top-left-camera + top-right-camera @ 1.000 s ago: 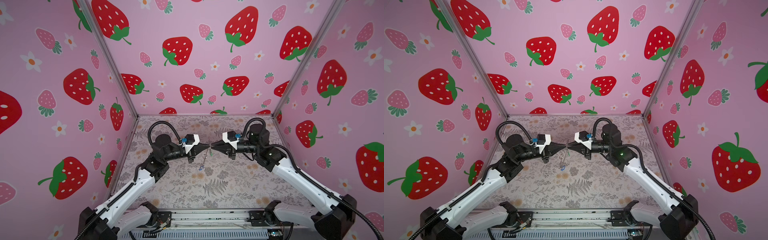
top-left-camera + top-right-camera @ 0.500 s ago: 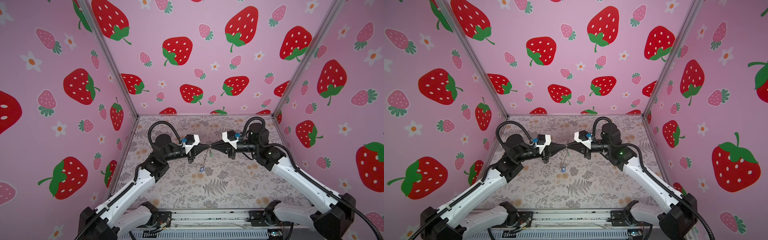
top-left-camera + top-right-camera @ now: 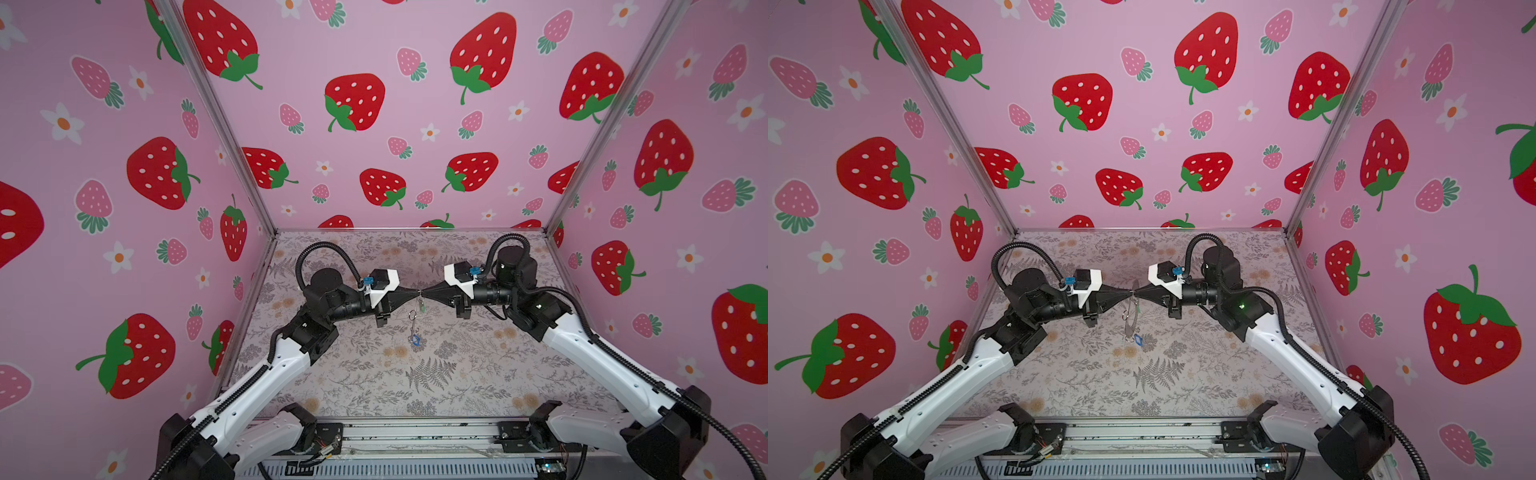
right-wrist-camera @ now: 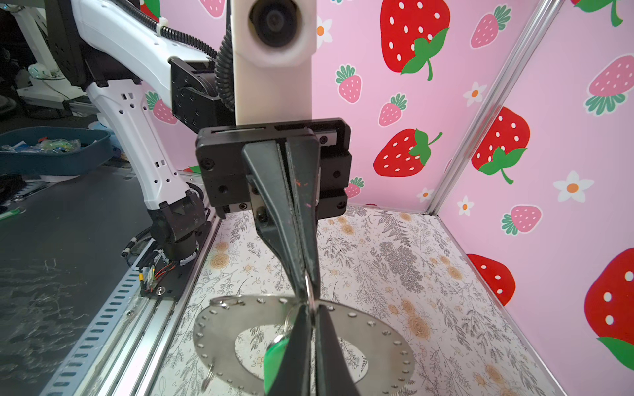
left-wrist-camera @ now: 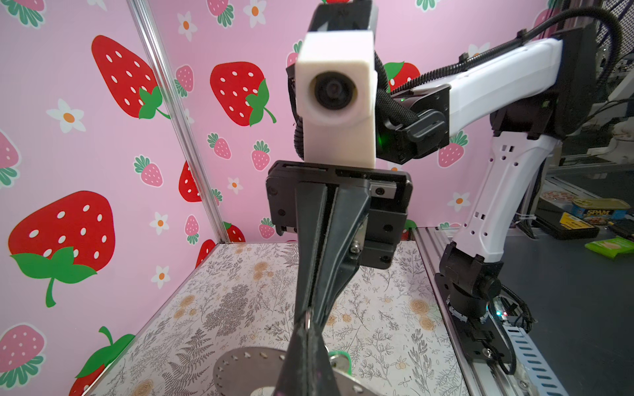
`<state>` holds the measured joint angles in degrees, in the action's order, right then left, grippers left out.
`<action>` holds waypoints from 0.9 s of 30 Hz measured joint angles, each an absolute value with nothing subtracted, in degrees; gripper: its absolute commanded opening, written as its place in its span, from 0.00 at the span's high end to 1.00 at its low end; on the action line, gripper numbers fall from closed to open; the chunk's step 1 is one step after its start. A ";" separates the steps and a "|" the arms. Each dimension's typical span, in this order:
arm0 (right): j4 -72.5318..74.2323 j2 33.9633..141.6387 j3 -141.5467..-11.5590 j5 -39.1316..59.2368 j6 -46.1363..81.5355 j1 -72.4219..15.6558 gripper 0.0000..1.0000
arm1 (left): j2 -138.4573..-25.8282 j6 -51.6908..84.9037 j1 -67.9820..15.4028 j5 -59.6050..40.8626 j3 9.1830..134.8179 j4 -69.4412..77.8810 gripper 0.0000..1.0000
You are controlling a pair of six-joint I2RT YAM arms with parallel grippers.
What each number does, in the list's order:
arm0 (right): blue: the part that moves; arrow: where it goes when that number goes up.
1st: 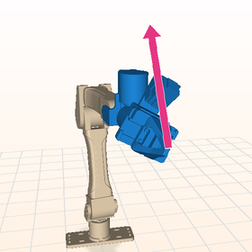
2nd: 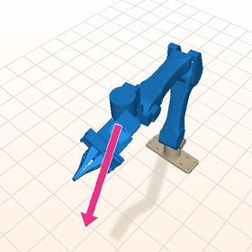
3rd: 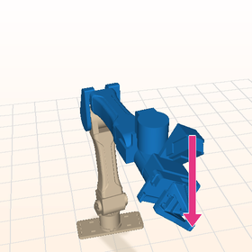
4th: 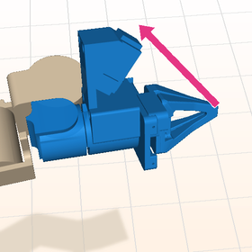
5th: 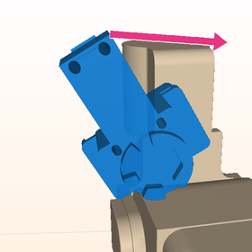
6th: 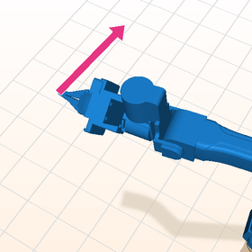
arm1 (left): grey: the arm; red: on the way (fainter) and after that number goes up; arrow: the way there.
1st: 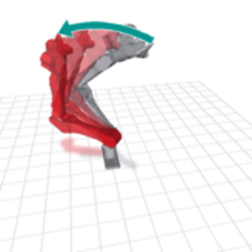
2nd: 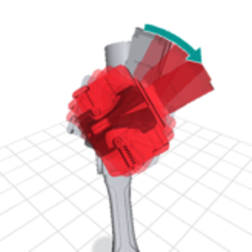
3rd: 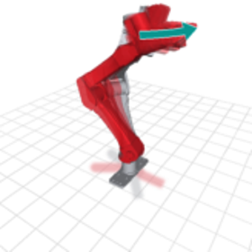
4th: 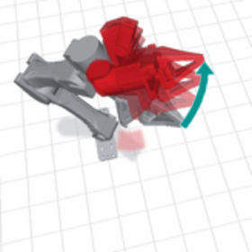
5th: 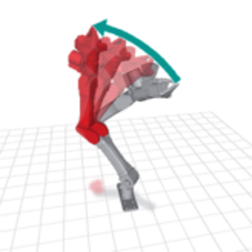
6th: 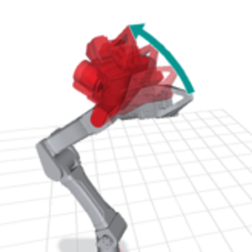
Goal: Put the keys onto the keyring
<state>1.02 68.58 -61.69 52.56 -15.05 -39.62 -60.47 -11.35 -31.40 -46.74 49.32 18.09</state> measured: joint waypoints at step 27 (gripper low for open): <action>-25.54 69.82 -72.20 40.03 -19.07 -39.62 1.00 | -62.96 -42.11 -46.65 -16.19 67.46 -18.17 0.70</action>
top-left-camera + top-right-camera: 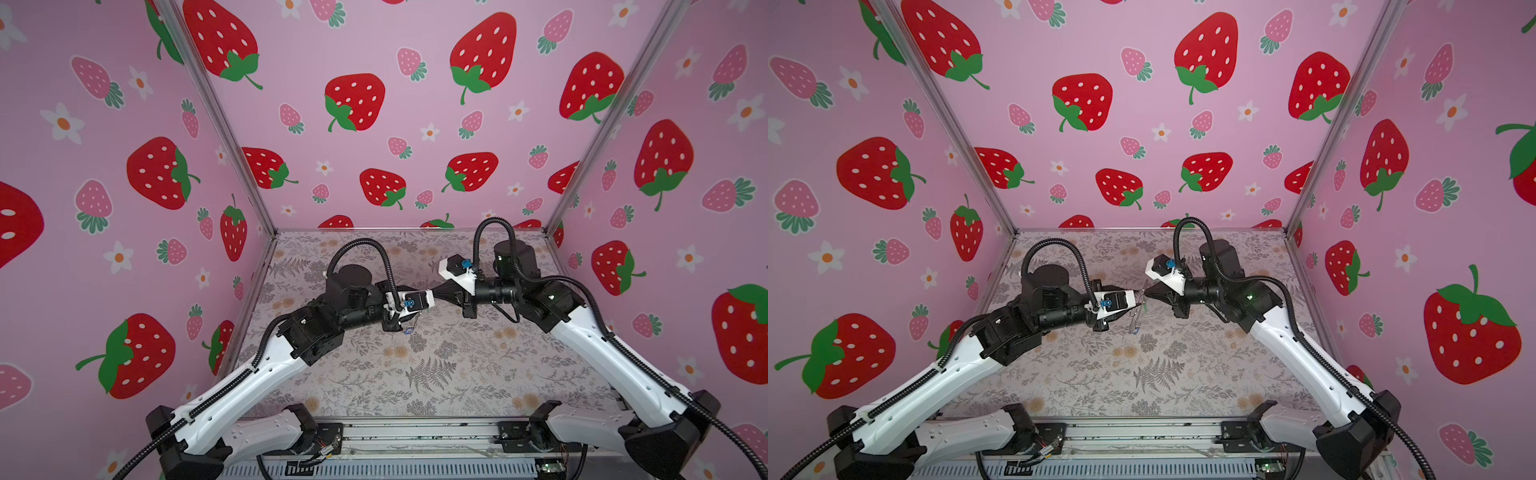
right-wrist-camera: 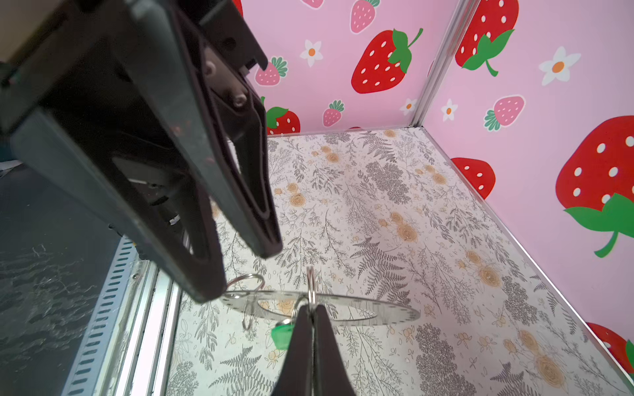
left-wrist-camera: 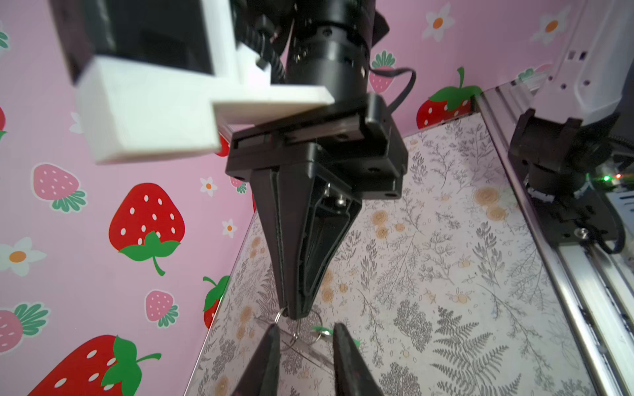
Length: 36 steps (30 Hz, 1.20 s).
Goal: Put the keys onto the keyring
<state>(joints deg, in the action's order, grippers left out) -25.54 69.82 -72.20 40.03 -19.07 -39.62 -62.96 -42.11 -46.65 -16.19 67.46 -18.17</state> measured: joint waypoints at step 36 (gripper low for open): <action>-28.21 71.26 -72.36 41.78 -20.36 -39.62 1.00 | -68.36 -45.45 -48.51 -8.40 70.39 -21.30 0.81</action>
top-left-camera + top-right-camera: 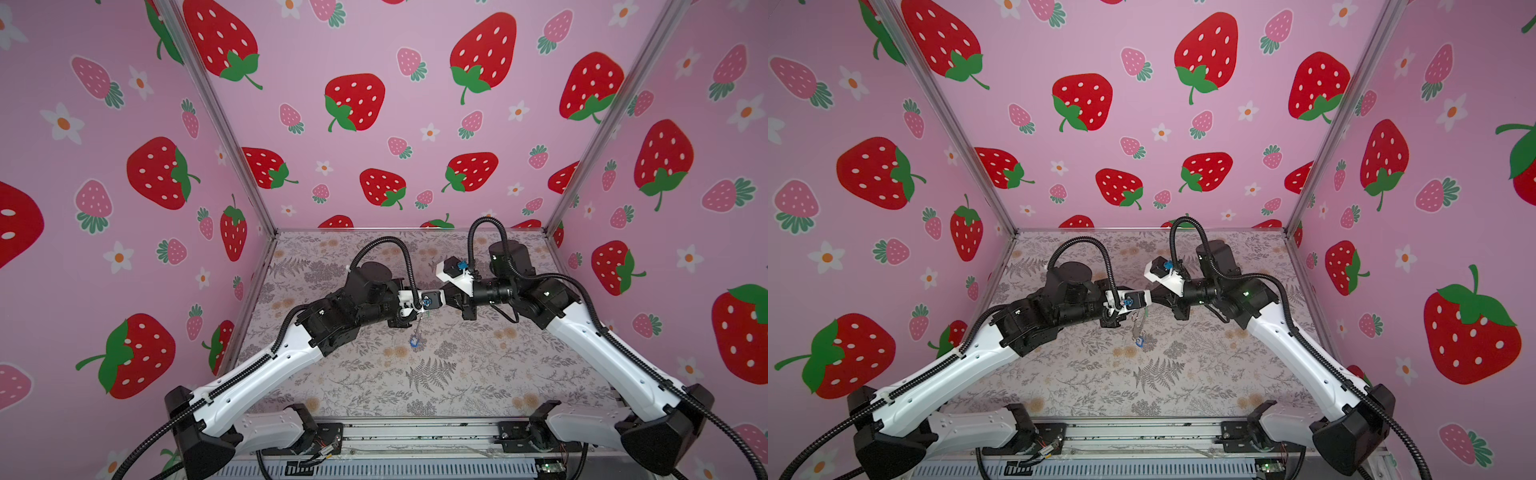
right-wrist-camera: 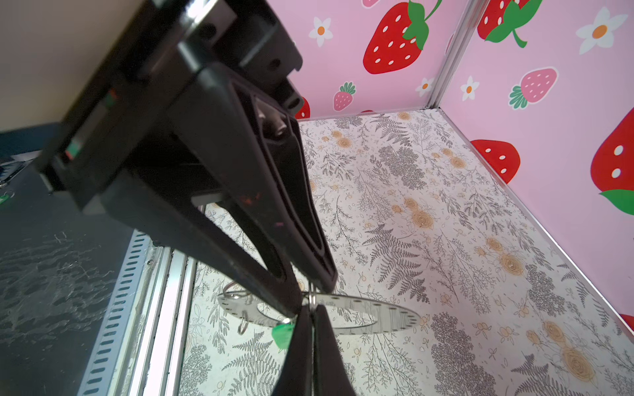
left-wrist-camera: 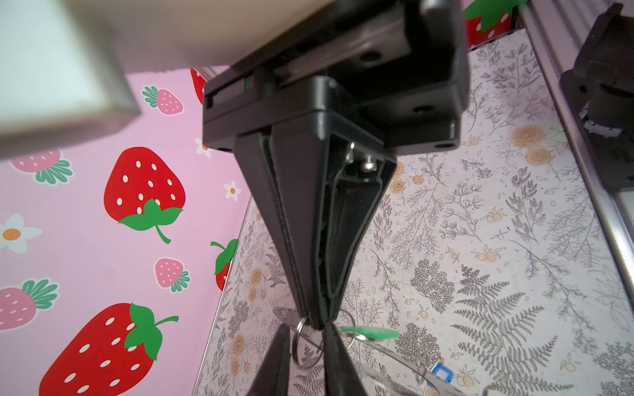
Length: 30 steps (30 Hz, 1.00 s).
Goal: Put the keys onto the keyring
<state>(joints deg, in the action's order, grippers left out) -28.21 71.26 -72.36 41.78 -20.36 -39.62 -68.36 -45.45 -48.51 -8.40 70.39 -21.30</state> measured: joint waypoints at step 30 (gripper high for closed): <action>-26.61 70.54 -70.91 41.85 -22.39 -39.62 1.00 | -67.96 -46.22 -47.03 -8.16 71.20 -21.91 0.74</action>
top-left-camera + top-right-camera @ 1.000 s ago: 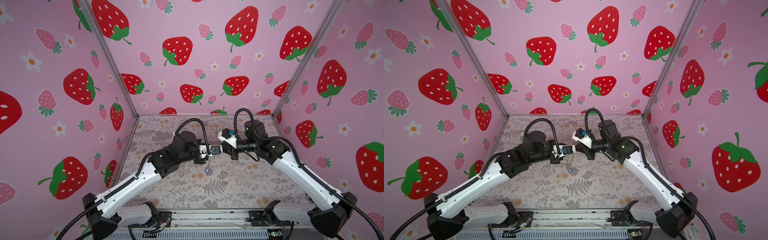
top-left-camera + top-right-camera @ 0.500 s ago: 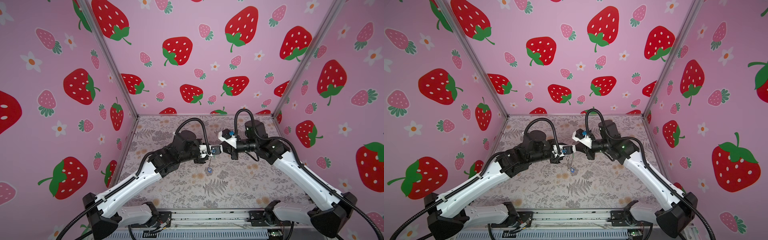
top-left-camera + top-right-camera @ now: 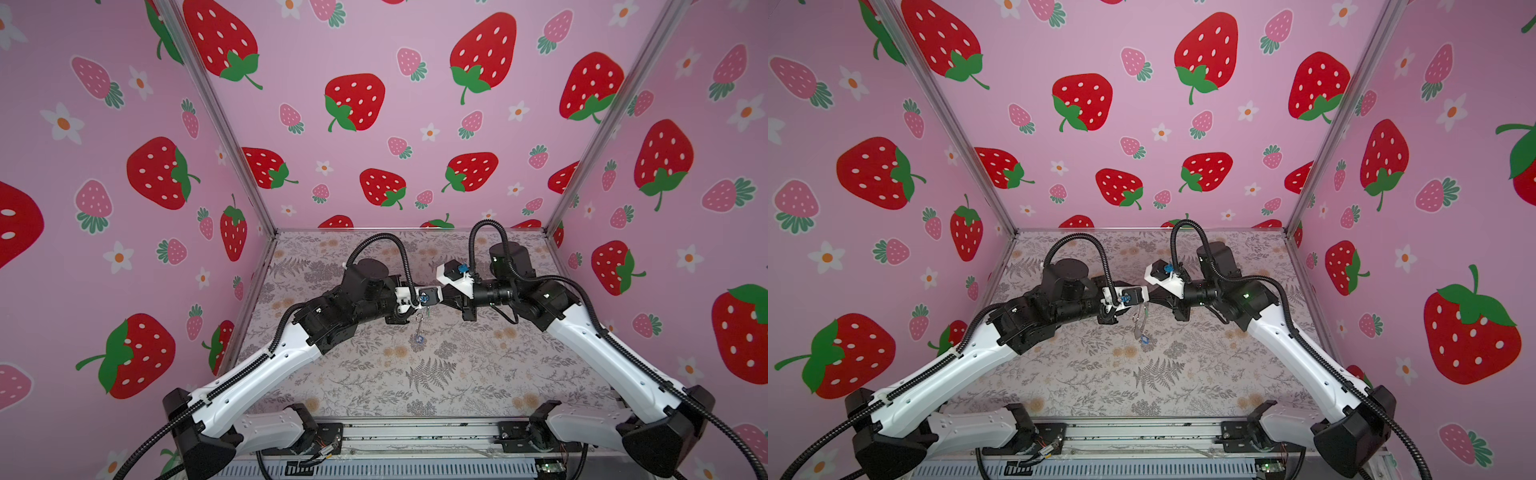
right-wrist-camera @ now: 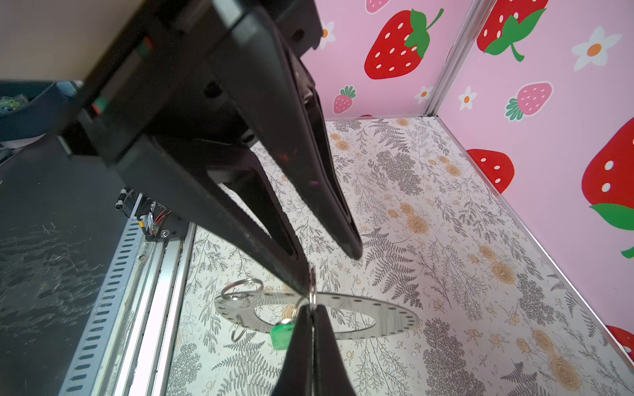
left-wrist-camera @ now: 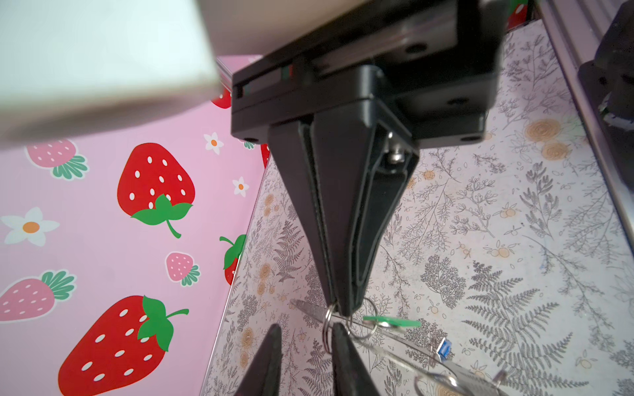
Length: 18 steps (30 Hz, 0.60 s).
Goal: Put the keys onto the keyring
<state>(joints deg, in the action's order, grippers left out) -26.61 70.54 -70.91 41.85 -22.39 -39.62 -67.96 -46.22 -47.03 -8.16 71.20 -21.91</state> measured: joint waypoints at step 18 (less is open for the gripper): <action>-25.76 70.32 -70.91 42.11 -22.37 -39.64 1.00 | -69.04 -45.41 -46.85 -10.11 71.92 -21.98 0.83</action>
